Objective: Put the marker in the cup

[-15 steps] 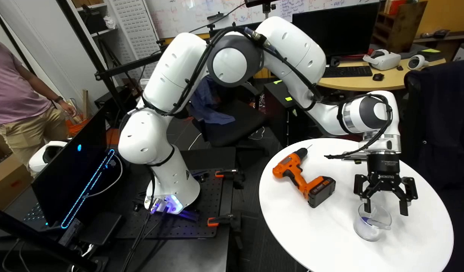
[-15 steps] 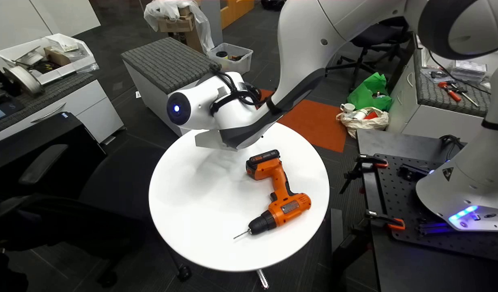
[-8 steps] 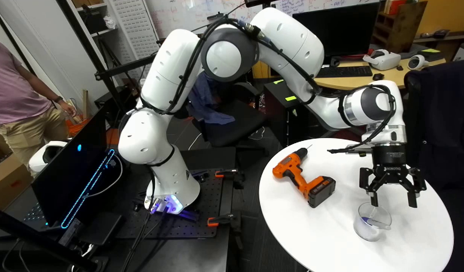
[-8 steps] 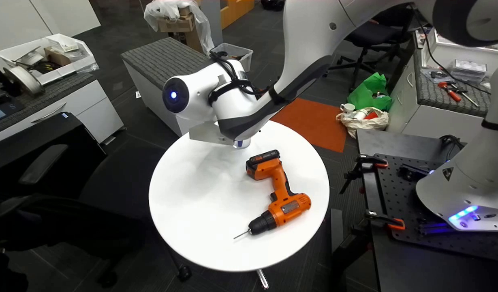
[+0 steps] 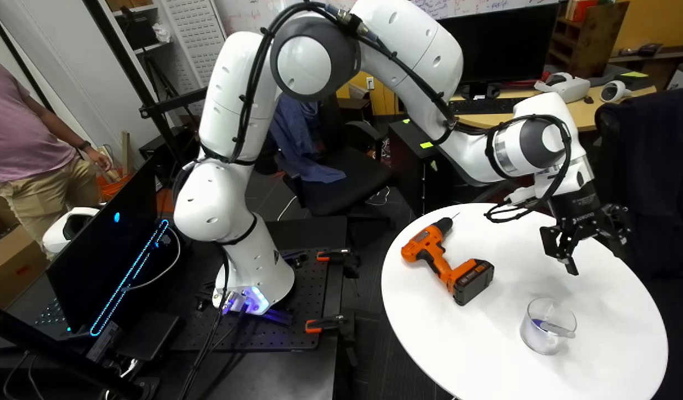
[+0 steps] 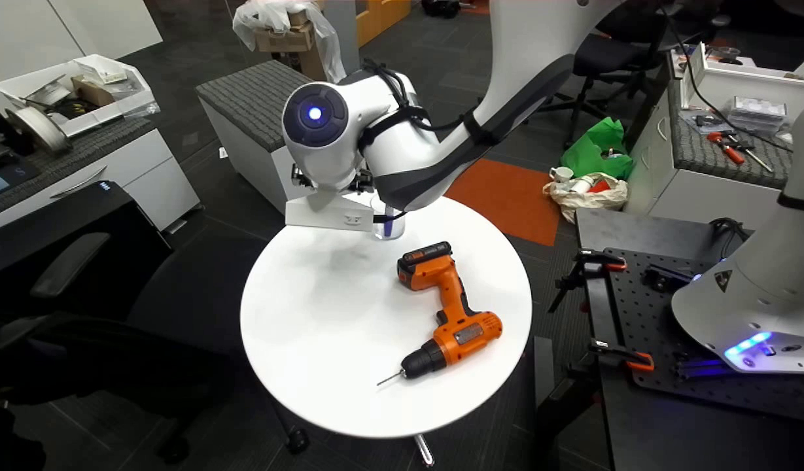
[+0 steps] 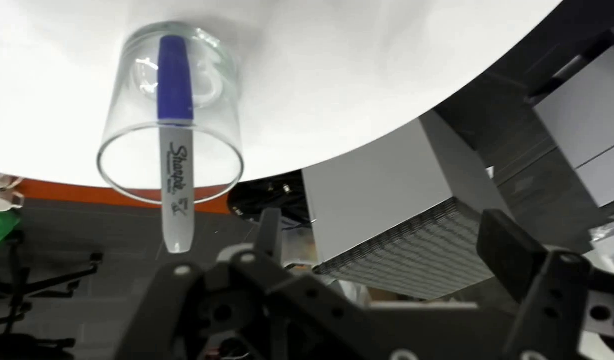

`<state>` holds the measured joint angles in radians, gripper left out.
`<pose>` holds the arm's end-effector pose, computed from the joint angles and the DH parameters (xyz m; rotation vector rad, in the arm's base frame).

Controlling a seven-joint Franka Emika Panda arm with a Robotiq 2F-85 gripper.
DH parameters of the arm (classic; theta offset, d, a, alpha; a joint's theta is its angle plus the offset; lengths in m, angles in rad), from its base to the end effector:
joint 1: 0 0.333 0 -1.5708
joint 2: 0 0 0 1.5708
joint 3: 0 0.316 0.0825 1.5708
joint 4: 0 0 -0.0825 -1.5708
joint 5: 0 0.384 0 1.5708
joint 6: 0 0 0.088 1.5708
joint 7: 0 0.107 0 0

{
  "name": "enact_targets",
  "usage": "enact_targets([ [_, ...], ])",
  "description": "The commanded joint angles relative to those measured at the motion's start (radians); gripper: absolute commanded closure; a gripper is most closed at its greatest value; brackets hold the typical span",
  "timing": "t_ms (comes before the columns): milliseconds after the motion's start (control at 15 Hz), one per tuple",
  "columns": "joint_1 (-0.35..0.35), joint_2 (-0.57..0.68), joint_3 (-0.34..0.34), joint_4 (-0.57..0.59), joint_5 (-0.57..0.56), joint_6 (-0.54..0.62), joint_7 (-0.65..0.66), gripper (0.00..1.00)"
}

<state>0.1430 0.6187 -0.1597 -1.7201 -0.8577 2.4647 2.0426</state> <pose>0.6849 0.0015 0.2441 2.1344 -1.7344 0.8729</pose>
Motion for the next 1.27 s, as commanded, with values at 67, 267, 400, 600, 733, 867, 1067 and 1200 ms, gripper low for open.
enact_targets([
  [67, -0.044, -0.085, 0.036, -0.113, 0.008, 0.233, -0.157, 0.00],
  [267, -0.079, -0.098, 0.070, -0.146, 0.082, 0.362, -0.340, 0.00],
  [400, -0.151, -0.106, 0.154, -0.166, 0.121, 0.414, -0.473, 0.00],
  [600, -0.151, -0.067, 0.165, -0.128, 0.152, 0.404, -0.518, 0.00],
  [733, -0.204, -0.073, 0.230, -0.138, 0.176, 0.408, -0.593, 0.00],
  [867, -0.217, -0.076, 0.242, -0.140, 0.176, 0.409, -0.605, 0.00],
  [1067, -0.217, -0.077, 0.243, -0.144, 0.176, 0.410, -0.605, 0.00],
  [1200, -0.217, -0.077, 0.243, -0.145, 0.176, 0.410, -0.605, 0.00],
])
